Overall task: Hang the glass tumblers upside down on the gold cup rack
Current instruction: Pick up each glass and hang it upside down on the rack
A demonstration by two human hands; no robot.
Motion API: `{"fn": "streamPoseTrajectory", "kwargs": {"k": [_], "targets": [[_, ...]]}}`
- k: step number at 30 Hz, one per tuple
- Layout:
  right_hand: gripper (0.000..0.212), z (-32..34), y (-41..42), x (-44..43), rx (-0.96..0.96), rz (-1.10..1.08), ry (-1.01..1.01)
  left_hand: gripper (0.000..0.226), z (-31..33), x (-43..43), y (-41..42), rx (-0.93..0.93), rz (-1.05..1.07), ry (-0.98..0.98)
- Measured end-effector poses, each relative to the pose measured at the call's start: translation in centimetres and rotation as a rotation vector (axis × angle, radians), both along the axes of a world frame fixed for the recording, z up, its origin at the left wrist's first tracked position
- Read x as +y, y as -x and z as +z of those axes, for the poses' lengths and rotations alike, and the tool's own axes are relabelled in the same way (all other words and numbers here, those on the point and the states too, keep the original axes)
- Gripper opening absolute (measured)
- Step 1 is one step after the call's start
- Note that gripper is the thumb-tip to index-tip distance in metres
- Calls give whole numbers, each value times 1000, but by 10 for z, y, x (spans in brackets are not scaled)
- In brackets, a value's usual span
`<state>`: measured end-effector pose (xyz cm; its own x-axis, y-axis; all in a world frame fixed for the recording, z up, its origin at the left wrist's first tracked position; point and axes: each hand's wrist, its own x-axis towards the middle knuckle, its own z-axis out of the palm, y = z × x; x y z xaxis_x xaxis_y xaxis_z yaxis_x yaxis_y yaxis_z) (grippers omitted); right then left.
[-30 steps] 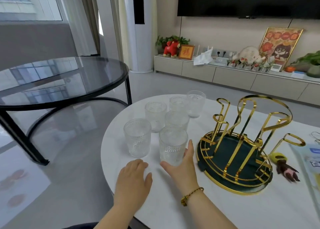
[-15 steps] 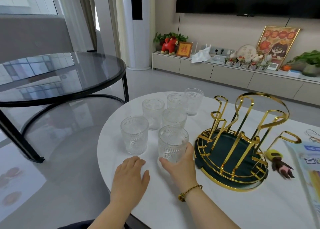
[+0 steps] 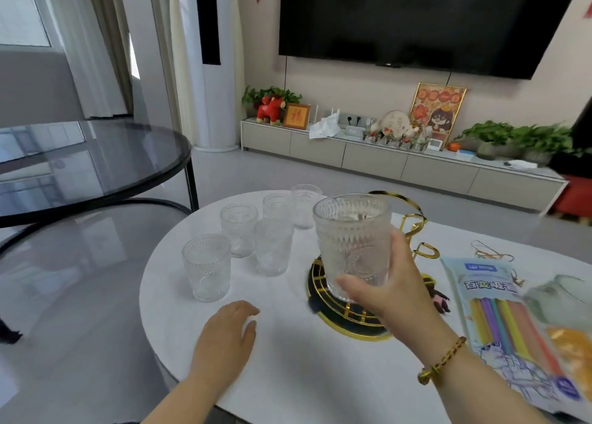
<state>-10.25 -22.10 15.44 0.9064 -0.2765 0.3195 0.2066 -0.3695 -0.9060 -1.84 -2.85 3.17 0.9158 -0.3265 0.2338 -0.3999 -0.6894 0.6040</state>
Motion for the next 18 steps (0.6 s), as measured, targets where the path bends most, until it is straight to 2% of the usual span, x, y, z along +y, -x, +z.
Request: {"fn": "streamPoseTrajectory", "kwargs": {"k": [3, 6, 9, 11, 14, 18], "targets": [[73, 34, 13, -30, -39, -122, 29, 31, 40, -40, 3, -84, -105, 120], [67, 68, 19, -64, -65, -269, 77, 47, 81, -84, -3, -121, -165, 148], [62, 95, 17, -96, -69, -413, 164, 64, 102, -114, -10, -127, -180, 111], [66, 105, 9, -110, -34, -481, 261, 68, 100, -123, -14, -115, -213, 40], [76, 111, -8, -130, 97, -540, 352, 64, 92, -126, -20, -143, -252, -83], [80, 117, -40, -142, 382, -511, 442, 59, 89, -124, -27, -183, -260, -127]]}}
